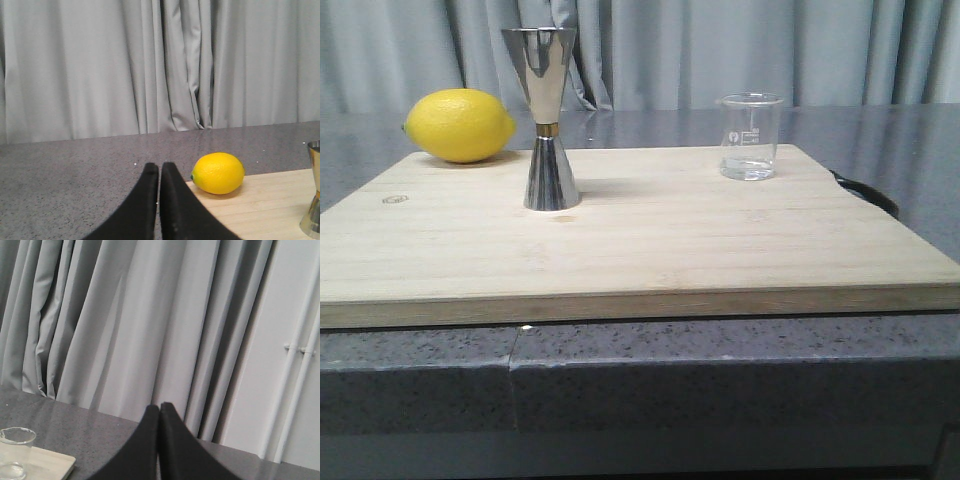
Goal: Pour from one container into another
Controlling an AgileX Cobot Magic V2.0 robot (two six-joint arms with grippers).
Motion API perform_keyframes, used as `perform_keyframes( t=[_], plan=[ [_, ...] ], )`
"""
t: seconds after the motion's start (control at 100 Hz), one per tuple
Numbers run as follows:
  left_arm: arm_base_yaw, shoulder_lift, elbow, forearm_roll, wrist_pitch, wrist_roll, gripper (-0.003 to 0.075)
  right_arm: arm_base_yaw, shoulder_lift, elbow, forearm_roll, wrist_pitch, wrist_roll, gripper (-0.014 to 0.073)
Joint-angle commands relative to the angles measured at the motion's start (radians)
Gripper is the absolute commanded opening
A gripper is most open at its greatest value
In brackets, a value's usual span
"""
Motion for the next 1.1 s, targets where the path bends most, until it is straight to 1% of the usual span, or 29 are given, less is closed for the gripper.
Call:
perform_keyframes(
  t=[0.0, 0.31, 1.09],
  plan=[
    [0.000, 0.010, -0.005, -0.030, -0.128, 0.000, -0.0020, -0.008, 0.011, -0.020, -0.020, -0.031, -0.008, -0.0070],
    [0.000, 0.010, 0.058, -0.037, -0.123, 0.000, -0.0020, -0.008, 0.011, -0.019, 0.021, -0.031, -0.008, -0.0070],
    [0.000, 0.010, 0.060, -0.044, -0.123, 0.000, -0.0019, -0.008, 0.011, -0.019, 0.021, -0.033, -0.008, -0.0070]
  ],
)
